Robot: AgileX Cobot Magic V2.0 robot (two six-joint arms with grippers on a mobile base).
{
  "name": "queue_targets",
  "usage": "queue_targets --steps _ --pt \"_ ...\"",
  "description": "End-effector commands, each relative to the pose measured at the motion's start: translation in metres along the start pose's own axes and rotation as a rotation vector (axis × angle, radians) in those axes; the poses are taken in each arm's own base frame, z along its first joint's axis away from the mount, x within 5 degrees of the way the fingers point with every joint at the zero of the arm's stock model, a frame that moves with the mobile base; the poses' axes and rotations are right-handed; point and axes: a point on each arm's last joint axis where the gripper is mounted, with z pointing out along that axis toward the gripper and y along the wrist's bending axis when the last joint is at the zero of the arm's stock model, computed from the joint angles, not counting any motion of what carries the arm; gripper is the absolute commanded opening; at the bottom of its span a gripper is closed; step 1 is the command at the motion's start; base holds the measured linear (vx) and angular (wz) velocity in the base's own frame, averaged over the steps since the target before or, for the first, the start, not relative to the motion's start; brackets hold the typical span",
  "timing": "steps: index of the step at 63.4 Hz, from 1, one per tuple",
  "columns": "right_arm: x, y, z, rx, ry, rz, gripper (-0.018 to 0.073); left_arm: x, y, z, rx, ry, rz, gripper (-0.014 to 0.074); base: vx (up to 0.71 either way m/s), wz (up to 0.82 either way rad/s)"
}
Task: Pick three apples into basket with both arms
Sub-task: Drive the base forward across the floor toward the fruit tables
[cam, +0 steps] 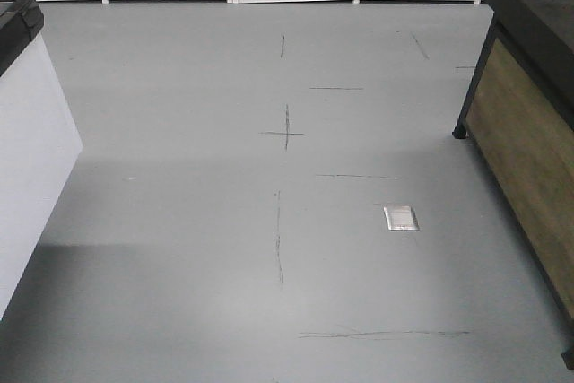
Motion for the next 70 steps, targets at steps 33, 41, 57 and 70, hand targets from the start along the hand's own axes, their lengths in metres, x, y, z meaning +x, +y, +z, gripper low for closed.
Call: queue_targets --steps 33,41,57,70 --pt "-0.003 -0.0002 0.0001 0.004 -0.064 -0.011 -0.0009 -0.0056 -0.0012 -0.0013 0.015 -0.078 -0.012 -0.0006 0.0 0.0" --pt "-0.003 -0.0002 0.0001 0.004 -0.064 -0.011 -0.0009 -0.0056 -0.0012 -0.0013 0.015 -0.078 -0.012 -0.0006 0.0 0.0" --pt "-0.003 -0.0002 0.0001 0.004 -0.064 -0.011 -0.0009 -0.0056 -0.0012 -0.0013 0.015 -0.078 -0.012 -0.0006 0.0 0.0" --pt "-0.003 -0.0002 0.0001 0.004 -0.064 -0.011 -0.0009 -0.0056 -0.0012 -0.0013 0.015 -0.078 -0.012 -0.0006 0.0 -0.01"
